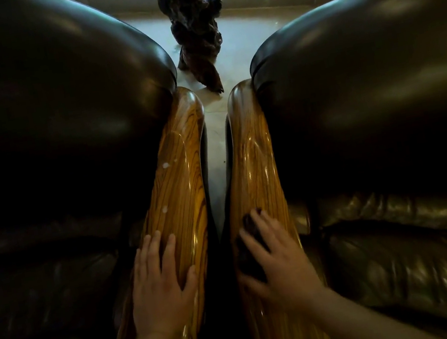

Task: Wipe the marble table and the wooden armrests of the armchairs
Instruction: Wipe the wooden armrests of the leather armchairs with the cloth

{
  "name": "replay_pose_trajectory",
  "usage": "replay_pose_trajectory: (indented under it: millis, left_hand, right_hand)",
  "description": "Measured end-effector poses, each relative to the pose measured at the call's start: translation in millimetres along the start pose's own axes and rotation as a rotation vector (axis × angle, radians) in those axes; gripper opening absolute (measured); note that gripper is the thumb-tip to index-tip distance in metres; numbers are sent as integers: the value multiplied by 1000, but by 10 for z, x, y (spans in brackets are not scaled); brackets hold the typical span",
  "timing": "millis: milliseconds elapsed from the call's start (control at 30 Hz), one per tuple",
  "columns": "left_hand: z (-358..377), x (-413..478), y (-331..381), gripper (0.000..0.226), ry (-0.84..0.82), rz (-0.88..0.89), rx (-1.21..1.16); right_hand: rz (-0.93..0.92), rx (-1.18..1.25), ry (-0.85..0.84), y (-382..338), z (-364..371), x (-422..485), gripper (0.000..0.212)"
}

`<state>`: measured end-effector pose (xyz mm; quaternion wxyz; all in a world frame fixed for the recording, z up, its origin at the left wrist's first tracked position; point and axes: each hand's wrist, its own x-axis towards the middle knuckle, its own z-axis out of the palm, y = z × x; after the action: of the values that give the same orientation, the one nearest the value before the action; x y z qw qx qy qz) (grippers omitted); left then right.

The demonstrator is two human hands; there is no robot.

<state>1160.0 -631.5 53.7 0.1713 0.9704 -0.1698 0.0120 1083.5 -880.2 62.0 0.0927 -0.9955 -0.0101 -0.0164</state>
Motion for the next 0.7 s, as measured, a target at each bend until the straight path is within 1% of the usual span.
replay_pose_trajectory:
  millis: [67,100,133,167,267,367,400,433,467,500,533,567,600,633,667,700]
  left_hand:
    - [-16,-14,13,71,7,-2,-2]
    - [-22,-16,19,71,10,-5,-2]
    - [-25,-14,24,71,11,-6,-2]
    - [-27,-16,28,71,13,-4,-1]
    - [-7,-23,13,71,27,3,-7]
    - [8,-25,-7,70,35,5,-2]
    - [8,-24,-12,70,39,4,-6]
    - [5,-17,-11,70,41,3,-8]
    - [3,-13,-7,70,39,4,-9]
    - [4,-12,-5,70,37,8,-12]
    - [7,-12,-9,70,38,10,-20]
    - [7,-17,-11,70,42,9,-27]
    - [6,-19,-13,70,46,6,-33]
    - [7,-19,-14,70,46,4,-38]
    - [8,-23,-18,70,45,7,-42]
    - [7,-28,-20,70,43,12,-44]
  right_hand:
    - [-171,-27,-39,82,37,-284,84]
    - [-207,-30,-50,153,6,-270,83]
    - [-201,-33,-48,211,-56,-178,83]
    - [-155,-21,-38,247,-134,-39,81]
    - [115,91,33,220,-330,435,73]
    - [280,197,133,69,-417,657,53]
    - [314,306,177,52,-453,675,45]
    - [351,483,214,59,-509,658,38]
    - [390,710,227,54,-572,614,30]
    - [432,899,204,71,-608,550,22]
    - [440,966,187,113,-618,471,18]
    - [437,902,146,143,-619,386,21]
    - [455,765,123,176,-578,296,30]
    - [491,616,153,194,-520,221,40]
    - [522,533,215,181,-453,159,46]
    - [524,528,279,142,-386,103,50]
